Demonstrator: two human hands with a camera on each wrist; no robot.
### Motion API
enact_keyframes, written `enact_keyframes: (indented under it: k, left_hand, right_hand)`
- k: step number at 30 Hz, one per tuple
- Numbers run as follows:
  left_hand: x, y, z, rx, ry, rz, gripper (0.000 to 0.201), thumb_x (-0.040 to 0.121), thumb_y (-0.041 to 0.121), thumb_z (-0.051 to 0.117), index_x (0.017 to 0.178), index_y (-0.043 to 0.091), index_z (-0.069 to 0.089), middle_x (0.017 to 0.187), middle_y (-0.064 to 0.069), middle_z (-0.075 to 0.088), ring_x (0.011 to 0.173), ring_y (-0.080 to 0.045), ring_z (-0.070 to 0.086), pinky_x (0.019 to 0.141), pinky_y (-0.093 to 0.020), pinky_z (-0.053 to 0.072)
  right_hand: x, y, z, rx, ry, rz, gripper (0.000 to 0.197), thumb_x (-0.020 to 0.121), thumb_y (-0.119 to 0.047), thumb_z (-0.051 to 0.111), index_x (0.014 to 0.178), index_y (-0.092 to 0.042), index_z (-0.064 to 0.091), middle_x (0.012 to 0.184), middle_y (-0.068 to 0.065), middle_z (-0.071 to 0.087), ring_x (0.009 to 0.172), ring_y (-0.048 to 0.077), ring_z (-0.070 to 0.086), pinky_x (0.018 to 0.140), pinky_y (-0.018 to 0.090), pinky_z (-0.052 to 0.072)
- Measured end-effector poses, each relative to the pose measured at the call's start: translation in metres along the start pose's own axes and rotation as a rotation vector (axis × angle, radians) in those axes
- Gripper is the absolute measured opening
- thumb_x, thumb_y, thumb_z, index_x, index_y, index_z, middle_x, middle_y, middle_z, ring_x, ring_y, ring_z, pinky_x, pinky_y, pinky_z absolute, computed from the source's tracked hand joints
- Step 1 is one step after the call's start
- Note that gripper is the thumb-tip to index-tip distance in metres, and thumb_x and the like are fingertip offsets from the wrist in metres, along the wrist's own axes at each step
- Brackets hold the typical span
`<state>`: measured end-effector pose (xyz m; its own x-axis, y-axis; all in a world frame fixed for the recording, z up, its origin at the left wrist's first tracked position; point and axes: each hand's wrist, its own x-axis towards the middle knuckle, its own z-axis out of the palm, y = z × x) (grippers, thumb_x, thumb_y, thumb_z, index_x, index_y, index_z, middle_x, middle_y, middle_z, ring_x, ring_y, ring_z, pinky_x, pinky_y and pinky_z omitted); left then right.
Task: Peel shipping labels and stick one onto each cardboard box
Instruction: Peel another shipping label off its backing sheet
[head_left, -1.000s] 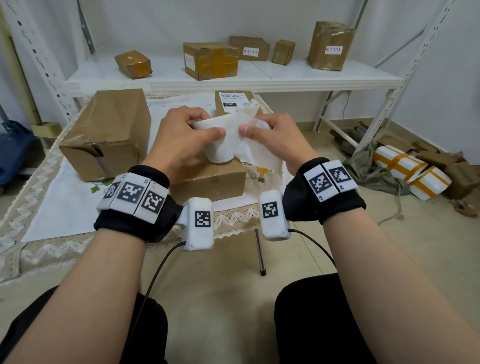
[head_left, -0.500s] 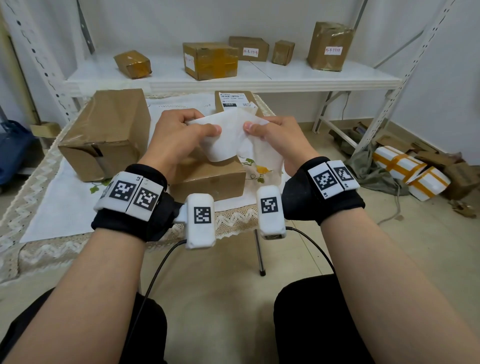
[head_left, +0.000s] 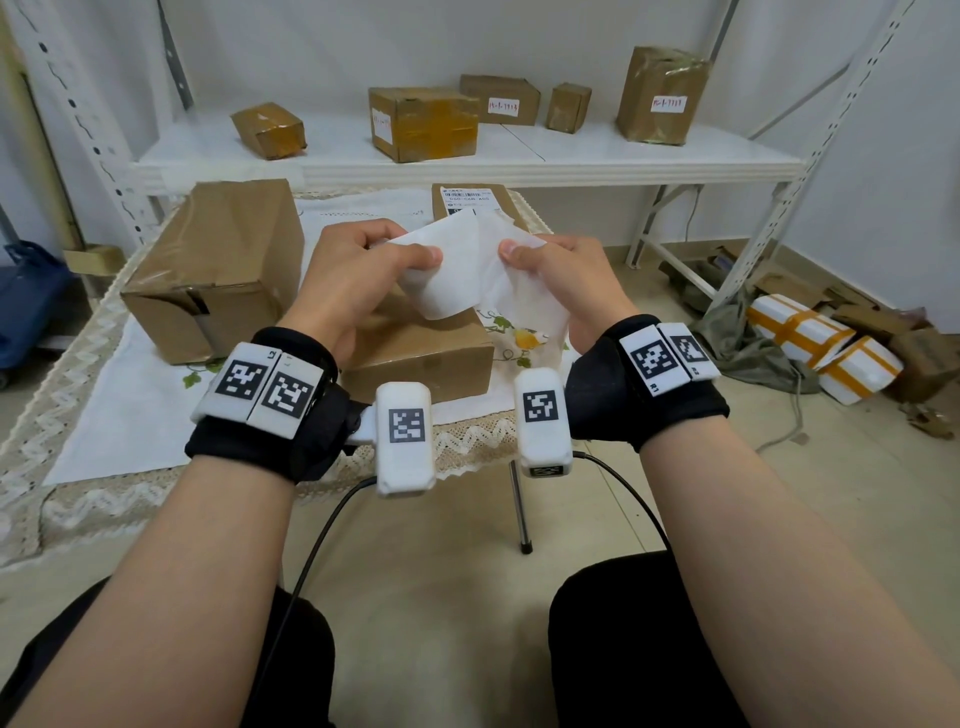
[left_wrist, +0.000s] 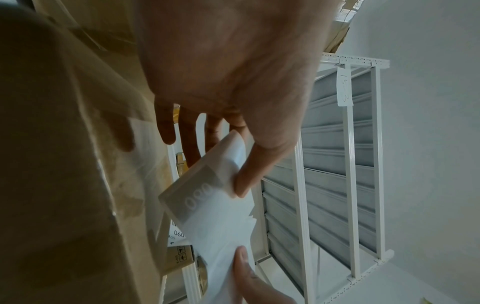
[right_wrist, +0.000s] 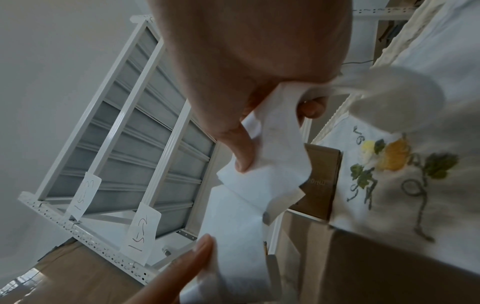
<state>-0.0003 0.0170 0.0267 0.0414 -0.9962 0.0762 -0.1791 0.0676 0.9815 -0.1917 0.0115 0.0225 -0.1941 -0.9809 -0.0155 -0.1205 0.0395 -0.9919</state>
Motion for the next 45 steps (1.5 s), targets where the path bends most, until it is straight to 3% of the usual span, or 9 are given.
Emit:
enact_keyframes:
  k: [3, 7, 12, 20, 26, 30, 35, 39, 45]
  left_hand:
    - [0.001, 0.001, 0.001, -0.009, -0.01, -0.011, 0.015, 0.085, 0.024, 0.077, 0.08, 0.018, 0.065, 0.094, 0.0, 0.061, 0.084, -0.016, 0.048, 0.069, -0.03, 0.039]
    - [0.002, -0.003, 0.0, -0.03, 0.001, -0.018, 0.021, 0.082, 0.026, 0.079, 0.068, 0.023, 0.063, 0.094, -0.001, 0.063, 0.09, -0.022, 0.05, 0.074, -0.033, 0.039]
    - [0.003, -0.004, 0.0, -0.048, 0.015, -0.006, 0.024, 0.083, 0.025, 0.079, 0.066, 0.024, 0.063, 0.09, 0.002, 0.065, 0.094, -0.021, 0.053, 0.082, -0.036, 0.039]
    - [0.004, -0.004, -0.001, -0.076, 0.035, -0.009, 0.02, 0.082, 0.028, 0.081, 0.069, 0.024, 0.066, 0.092, 0.004, 0.067, 0.094, -0.018, 0.054, 0.081, -0.033, 0.04]
    - [0.004, -0.004, -0.002, -0.086, 0.049, -0.011, 0.023, 0.083, 0.03, 0.08, 0.067, 0.025, 0.064, 0.094, 0.005, 0.067, 0.097, -0.018, 0.054, 0.084, -0.034, 0.04]
    - [0.004, -0.003, -0.004, -0.097, 0.06, -0.006, 0.021, 0.085, 0.03, 0.079, 0.07, 0.025, 0.065, 0.097, 0.006, 0.067, 0.102, -0.019, 0.055, 0.086, -0.035, 0.041]
    - [0.005, -0.003, -0.007, -0.118, 0.068, 0.005, 0.016, 0.085, 0.033, 0.078, 0.075, 0.027, 0.067, 0.103, 0.006, 0.068, 0.104, -0.018, 0.057, 0.086, -0.034, 0.042]
    - [0.005, -0.002, -0.009, -0.13, 0.098, 0.002, 0.012, 0.084, 0.034, 0.078, 0.082, 0.027, 0.069, 0.115, 0.003, 0.07, 0.117, -0.023, 0.06, 0.097, -0.038, 0.047]
    - [0.005, 0.001, -0.016, -0.202, 0.159, -0.02, 0.011, 0.088, 0.028, 0.077, 0.088, 0.031, 0.066, 0.109, 0.007, 0.067, 0.119, -0.021, 0.061, 0.102, -0.039, 0.049]
  right_hand:
    - [0.0, -0.001, -0.001, 0.013, 0.008, 0.002, 0.012, 0.091, -0.019, 0.074, 0.081, -0.013, 0.073, 0.091, 0.007, 0.077, 0.078, 0.023, 0.072, 0.08, 0.035, 0.059]
    - [0.001, 0.0, -0.001, 0.026, 0.017, -0.003, 0.011, 0.091, -0.02, 0.074, 0.082, -0.015, 0.074, 0.095, 0.008, 0.078, 0.085, 0.025, 0.074, 0.084, 0.037, 0.06]
    - [0.001, 0.001, -0.002, 0.058, 0.01, -0.01, 0.013, 0.094, -0.018, 0.072, 0.082, -0.015, 0.073, 0.089, 0.006, 0.077, 0.078, 0.021, 0.072, 0.08, 0.033, 0.059]
    - [0.006, 0.005, -0.004, 0.117, 0.021, -0.014, 0.011, 0.095, -0.018, 0.07, 0.085, -0.014, 0.074, 0.089, 0.006, 0.076, 0.074, 0.02, 0.071, 0.075, 0.031, 0.059]
    - [0.009, 0.006, -0.002, 0.155, 0.036, -0.018, 0.009, 0.096, -0.019, 0.069, 0.098, -0.012, 0.075, 0.104, 0.012, 0.077, 0.083, 0.024, 0.072, 0.082, 0.037, 0.059]
    - [0.009, 0.006, -0.002, 0.196, 0.062, -0.043, 0.012, 0.097, -0.02, 0.067, 0.104, -0.012, 0.074, 0.105, 0.012, 0.077, 0.085, 0.023, 0.073, 0.083, 0.037, 0.06]
    - [0.011, 0.005, -0.001, 0.219, 0.087, -0.086, 0.023, 0.099, -0.023, 0.065, 0.115, -0.008, 0.071, 0.105, 0.009, 0.076, 0.085, 0.02, 0.071, 0.074, 0.03, 0.06]
    - [0.012, 0.007, -0.001, 0.251, 0.09, -0.091, 0.021, 0.1, -0.023, 0.064, 0.114, -0.009, 0.07, 0.104, 0.007, 0.075, 0.083, 0.018, 0.07, 0.069, 0.027, 0.059]
    - [0.018, 0.012, 0.0, 0.335, 0.128, -0.071, 0.014, 0.103, -0.019, 0.059, 0.112, -0.012, 0.067, 0.105, 0.007, 0.073, 0.087, 0.018, 0.069, 0.08, 0.033, 0.06]
